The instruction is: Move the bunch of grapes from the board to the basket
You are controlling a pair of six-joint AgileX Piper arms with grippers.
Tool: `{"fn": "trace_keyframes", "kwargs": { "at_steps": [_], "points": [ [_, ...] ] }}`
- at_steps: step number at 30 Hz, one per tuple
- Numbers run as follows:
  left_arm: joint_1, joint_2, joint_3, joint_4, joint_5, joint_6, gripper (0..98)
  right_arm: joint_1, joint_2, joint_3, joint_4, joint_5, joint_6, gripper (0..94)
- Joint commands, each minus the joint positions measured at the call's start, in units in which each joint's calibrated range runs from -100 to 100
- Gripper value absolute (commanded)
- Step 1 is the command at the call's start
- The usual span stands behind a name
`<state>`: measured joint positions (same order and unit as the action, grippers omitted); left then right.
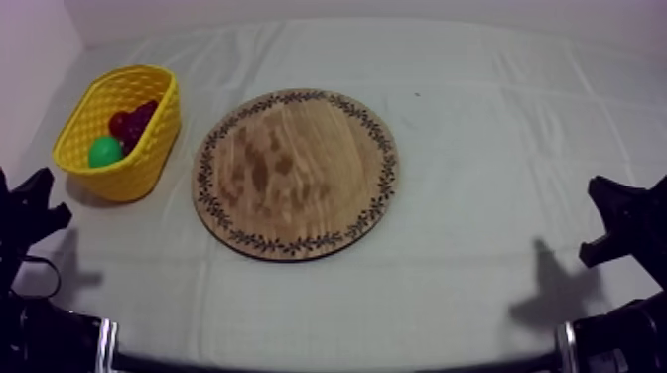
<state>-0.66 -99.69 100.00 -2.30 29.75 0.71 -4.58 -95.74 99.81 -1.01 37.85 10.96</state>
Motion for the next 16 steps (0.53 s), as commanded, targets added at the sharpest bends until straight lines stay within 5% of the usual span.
{"fn": "trace_keyframes", "kwargs": {
  "at_steps": [1, 16],
  "points": [
    [0.0, 0.0, 0.0, -0.04, 0.3, -0.2, 0.0, 0.0, 0.0, 0.0, 0.0, 0.0, 0.0, 0.4],
    [-0.4, -0.1, 0.0, -0.11, 1.4, -3.5, 0.0, 0.0, 0.0, 0.0, 0.0, 0.0, 0.0, 0.4]
  ]
}}
